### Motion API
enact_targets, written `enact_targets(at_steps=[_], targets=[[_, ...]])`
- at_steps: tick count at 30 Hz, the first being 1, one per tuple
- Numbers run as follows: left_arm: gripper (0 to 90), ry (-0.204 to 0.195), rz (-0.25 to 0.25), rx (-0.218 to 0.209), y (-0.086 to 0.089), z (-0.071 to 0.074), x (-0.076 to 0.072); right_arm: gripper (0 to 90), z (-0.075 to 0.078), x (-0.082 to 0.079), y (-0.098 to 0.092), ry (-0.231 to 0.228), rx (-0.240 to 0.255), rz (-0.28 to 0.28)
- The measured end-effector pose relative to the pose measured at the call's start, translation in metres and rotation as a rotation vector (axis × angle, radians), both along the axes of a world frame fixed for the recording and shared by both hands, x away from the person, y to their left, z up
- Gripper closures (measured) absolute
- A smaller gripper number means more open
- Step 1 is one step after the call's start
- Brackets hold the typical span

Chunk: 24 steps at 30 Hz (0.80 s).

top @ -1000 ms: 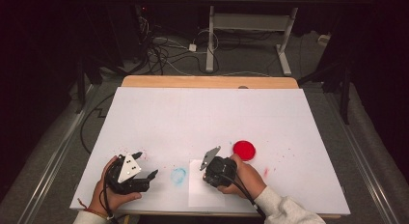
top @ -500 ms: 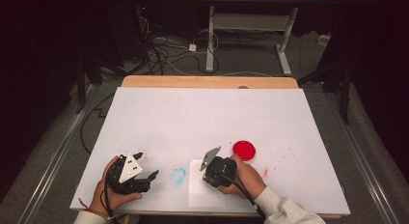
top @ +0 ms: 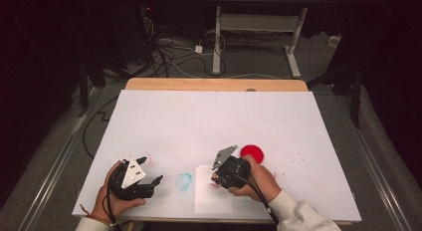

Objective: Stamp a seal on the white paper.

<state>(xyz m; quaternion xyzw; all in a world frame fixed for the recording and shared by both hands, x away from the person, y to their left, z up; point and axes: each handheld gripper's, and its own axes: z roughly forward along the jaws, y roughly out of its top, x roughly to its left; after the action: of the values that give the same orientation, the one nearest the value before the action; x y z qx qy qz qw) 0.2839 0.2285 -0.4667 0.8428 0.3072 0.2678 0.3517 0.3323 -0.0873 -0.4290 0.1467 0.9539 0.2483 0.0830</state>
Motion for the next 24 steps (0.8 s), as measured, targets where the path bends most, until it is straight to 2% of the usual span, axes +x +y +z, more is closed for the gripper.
enact_targets(at_steps=[7, 19, 21, 23, 24], targets=[[21.1, 0.000, -0.002, 0.002, -0.001, 0.000, 0.000, 76.2, 0.019, -0.002, -0.012, -0.038, 0.062, -0.011], [21.1, 0.009, 0.006, -0.012, 0.004, -0.002, 0.002, 76.2, 0.031, -0.001, -0.022, -0.040, 0.077, -0.018], [21.1, 0.024, 0.012, -0.020, 0.004, -0.002, 0.001, 76.2, 0.032, 0.000, -0.023, -0.046, 0.081, -0.025], [21.1, 0.023, 0.011, -0.021, 0.004, -0.002, 0.001, 76.2, 0.033, 0.001, -0.025, -0.047, 0.082, -0.022], [21.1, 0.009, 0.003, -0.016, 0.005, -0.002, 0.001, 76.2, 0.034, 0.002, -0.026, -0.054, 0.082, -0.023]])
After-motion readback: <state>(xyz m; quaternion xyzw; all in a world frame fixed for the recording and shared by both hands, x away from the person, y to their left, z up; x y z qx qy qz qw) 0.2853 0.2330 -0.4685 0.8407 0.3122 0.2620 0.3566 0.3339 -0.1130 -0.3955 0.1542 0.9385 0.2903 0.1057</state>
